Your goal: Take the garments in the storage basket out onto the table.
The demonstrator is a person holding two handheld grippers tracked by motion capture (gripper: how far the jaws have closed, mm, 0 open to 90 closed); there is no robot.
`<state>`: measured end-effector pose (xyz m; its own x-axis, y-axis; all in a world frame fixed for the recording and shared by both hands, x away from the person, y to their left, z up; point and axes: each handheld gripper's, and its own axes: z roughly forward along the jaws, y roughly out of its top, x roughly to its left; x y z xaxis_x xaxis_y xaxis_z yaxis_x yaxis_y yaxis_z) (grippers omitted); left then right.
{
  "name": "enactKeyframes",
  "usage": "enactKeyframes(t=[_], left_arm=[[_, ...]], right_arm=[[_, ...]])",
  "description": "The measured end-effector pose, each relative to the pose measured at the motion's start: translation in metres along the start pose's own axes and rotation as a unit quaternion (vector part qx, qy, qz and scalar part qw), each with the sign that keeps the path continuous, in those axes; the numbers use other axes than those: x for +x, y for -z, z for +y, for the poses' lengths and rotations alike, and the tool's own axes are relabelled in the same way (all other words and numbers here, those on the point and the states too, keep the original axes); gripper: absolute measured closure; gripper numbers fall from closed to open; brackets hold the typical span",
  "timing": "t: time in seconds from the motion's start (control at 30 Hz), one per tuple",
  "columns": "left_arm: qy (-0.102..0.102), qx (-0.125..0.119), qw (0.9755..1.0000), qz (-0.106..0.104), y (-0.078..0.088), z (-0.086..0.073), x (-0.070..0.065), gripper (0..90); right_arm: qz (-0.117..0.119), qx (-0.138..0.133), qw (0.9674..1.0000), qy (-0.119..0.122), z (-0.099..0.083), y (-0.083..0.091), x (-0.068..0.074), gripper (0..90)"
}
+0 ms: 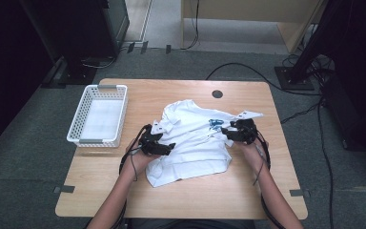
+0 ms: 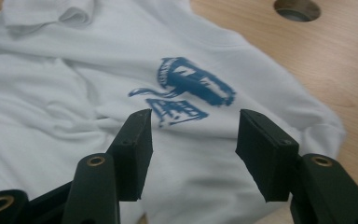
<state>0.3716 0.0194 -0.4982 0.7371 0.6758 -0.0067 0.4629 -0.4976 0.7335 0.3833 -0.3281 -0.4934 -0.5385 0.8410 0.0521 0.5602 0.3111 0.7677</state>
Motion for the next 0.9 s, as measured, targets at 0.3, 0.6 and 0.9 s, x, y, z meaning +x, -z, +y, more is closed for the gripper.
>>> enactKeyframes(t=[0.3, 0.6, 0.9], left_arm=[[0.017, -0.003, 0.9998, 0.012, -0.008, -0.002, 0.006, 26.5], [0.019, 0.003, 0.9997, 0.013, -0.01, -0.006, 0.006, 26.5], [0.016, 0.001, 0.9997, 0.016, -0.011, -0.004, 0.005, 26.5]], right_arm=[[0.036, 0.012, 0.9987, 0.034, -0.011, -0.001, 0.037, 53.8], [0.059, 0.038, 0.9966, 0.044, -0.025, -0.008, 0.053, 55.3], [0.068, 0.044, 0.9957, 0.045, -0.039, 0.009, 0.061, 52.3]])
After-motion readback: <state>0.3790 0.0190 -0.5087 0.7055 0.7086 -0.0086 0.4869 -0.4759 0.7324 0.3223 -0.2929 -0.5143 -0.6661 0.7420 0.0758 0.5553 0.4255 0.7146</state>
